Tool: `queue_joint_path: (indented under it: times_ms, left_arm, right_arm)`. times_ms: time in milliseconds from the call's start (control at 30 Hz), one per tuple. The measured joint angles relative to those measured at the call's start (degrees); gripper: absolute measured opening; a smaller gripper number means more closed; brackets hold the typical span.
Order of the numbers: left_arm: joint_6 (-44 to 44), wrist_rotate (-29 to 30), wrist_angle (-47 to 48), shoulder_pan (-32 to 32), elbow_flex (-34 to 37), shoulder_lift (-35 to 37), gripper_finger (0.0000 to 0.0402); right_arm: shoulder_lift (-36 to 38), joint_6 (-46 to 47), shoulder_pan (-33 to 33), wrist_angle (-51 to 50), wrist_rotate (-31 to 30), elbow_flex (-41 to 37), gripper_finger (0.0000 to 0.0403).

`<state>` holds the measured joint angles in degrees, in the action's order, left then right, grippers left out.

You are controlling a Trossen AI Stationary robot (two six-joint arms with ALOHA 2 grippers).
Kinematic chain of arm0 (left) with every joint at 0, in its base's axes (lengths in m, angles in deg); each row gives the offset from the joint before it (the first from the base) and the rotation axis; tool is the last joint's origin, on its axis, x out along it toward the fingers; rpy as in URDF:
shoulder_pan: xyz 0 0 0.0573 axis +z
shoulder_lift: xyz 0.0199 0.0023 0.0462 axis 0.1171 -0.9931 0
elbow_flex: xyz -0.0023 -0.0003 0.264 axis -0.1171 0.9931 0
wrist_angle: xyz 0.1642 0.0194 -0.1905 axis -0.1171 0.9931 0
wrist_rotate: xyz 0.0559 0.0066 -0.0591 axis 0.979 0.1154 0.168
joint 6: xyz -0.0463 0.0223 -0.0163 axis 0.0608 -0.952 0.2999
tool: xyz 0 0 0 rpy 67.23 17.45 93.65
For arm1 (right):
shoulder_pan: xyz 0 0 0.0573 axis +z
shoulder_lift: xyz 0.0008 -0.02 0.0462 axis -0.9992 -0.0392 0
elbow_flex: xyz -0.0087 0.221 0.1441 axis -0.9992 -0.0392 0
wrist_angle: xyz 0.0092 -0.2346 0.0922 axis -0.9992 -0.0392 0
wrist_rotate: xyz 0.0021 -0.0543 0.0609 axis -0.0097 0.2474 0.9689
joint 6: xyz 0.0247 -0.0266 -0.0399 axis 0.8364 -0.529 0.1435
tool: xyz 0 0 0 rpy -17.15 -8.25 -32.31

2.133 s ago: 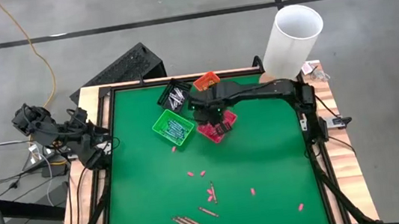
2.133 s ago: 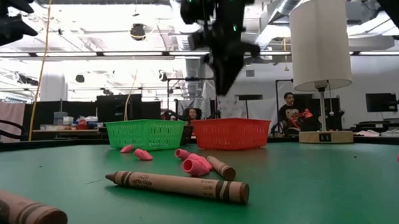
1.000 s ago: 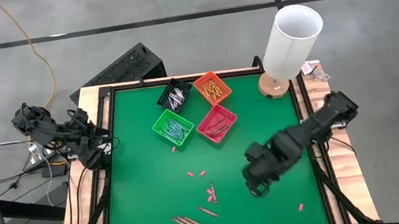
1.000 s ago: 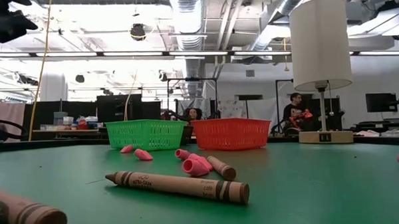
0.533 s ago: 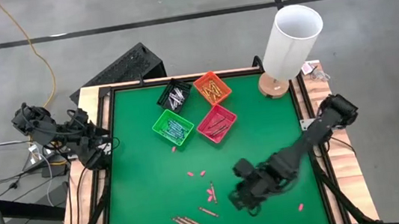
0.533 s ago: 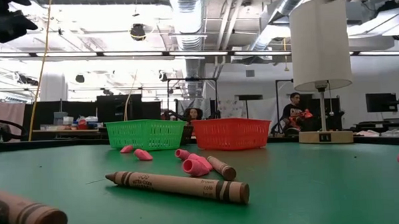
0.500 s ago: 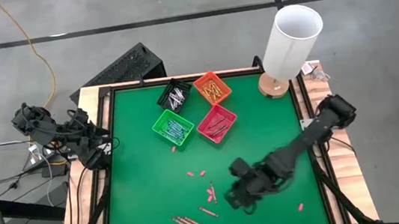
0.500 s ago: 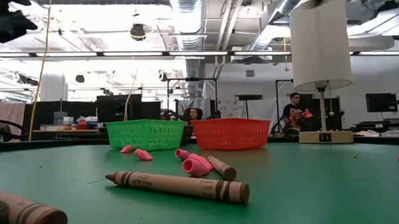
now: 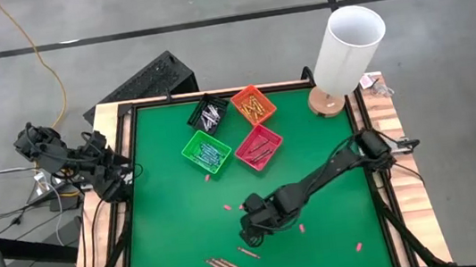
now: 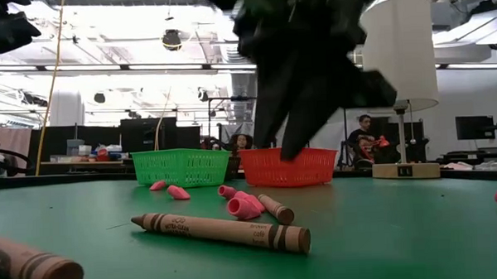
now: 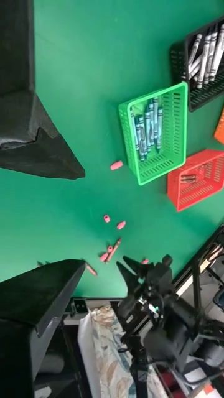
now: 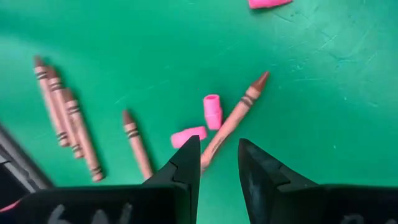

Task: Sort crayons
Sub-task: Put the brown crayon into the bin

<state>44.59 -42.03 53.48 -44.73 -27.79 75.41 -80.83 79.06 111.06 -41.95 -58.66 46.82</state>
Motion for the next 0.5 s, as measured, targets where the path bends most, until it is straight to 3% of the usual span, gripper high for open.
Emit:
queue_joint_path:
  times_ms: [500]
  left_arm:
    - [-1.14, -1.33, 0.22, -0.01, 0.0, 0.0, 0.0213]
  right_arm:
    - [-2.56, -0.01, -3.84, -0.9, -0.22, 0.2, 0.0103]
